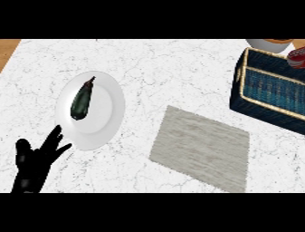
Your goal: Pick the can from the placemat and place it in the basket
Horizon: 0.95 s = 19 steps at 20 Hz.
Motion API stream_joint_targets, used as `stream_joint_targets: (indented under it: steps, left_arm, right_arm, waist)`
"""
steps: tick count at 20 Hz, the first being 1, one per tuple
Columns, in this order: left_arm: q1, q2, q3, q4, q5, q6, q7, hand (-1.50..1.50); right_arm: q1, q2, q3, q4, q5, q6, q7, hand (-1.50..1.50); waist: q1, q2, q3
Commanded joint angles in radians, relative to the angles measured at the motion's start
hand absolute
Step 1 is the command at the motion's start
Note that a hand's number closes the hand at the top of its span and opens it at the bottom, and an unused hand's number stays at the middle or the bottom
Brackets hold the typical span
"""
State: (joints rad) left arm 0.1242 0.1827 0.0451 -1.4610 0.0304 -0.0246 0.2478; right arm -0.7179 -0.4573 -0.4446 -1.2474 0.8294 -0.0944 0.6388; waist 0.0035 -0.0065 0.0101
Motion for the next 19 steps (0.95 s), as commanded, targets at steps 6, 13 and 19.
stream_joint_targets:
  steps: [6, 13, 19]
  left_arm:
    - [0.053, -0.032, -0.020, 0.012, -0.009, -0.009, 0.020, 0.00]
    - [0.009, -0.027, -0.009, 0.033, -0.016, -0.004, 0.055, 0.00]
    - [0.047, -0.026, 0.008, 0.047, -0.013, -0.016, 0.006, 0.00]
  right_arm:
    - [0.076, -0.053, -0.057, -0.061, -0.088, -0.042, -0.090, -1.50]
    - [0.104, -0.062, -0.137, -0.190, -0.151, -0.059, 0.024, -1.50]
    - [0.274, -0.156, -0.289, -0.354, -0.271, 0.073, 0.067, -1.50]
  waist:
    - [-0.002, 0.005, -0.010]
    - [-0.016, 0.002, -0.010]
    - [-0.026, 0.000, -0.011]
